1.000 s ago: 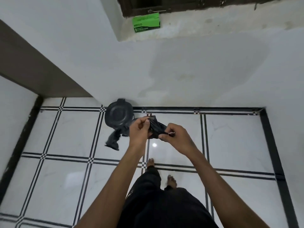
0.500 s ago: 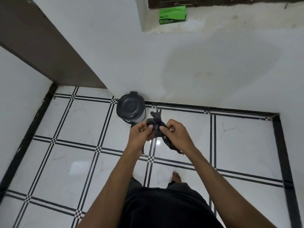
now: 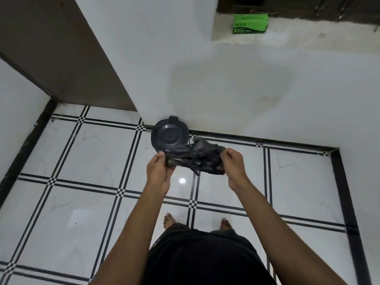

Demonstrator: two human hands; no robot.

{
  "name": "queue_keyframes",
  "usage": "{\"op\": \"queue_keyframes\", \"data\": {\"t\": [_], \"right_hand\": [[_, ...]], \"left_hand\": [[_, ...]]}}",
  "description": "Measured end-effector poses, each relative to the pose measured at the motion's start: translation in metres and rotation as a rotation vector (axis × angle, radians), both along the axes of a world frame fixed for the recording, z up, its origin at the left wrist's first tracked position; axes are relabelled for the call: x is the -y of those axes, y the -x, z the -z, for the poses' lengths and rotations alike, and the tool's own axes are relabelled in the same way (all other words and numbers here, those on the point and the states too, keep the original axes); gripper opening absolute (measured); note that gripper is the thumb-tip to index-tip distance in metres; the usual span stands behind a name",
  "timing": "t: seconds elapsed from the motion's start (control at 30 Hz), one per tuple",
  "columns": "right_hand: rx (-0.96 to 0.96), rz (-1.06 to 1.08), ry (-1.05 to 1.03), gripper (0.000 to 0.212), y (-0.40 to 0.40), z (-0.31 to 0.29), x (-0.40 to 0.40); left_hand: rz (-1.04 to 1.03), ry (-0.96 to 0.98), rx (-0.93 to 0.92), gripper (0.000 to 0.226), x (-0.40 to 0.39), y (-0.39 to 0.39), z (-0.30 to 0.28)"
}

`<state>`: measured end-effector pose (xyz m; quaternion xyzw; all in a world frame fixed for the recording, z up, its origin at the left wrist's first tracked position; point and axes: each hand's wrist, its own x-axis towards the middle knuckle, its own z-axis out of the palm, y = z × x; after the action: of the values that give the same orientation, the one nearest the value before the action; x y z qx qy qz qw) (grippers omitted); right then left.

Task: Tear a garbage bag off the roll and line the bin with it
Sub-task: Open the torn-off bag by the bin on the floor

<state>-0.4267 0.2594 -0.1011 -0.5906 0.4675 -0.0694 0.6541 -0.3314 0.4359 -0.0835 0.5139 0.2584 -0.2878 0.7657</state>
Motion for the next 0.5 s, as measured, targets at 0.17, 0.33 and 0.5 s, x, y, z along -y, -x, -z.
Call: {"op": "queue_keyframes", "data": {"t": [0.17, 0.33, 0.5], "right_hand": [[-0.039, 0.262, -0.02, 0.021, -0.03, -0.005, -0.022], [-0.222, 0.113, 0.364, 0.021, -0.058, -0.006, -0.053], [-0.093, 0.435, 0.018, 0.019, -0.097, -0.004, -0.051]], "left_hand": [[-0.183, -0.111, -0.12, 0.018, -0.073, -0.048, 0.004], [0.612, -0.5, 0.467, 0.016, -0.127, -0.073, 0.012], [1.29, -0.572, 0.693, 0.019, -0.139, -0.097, -0.003]]}}
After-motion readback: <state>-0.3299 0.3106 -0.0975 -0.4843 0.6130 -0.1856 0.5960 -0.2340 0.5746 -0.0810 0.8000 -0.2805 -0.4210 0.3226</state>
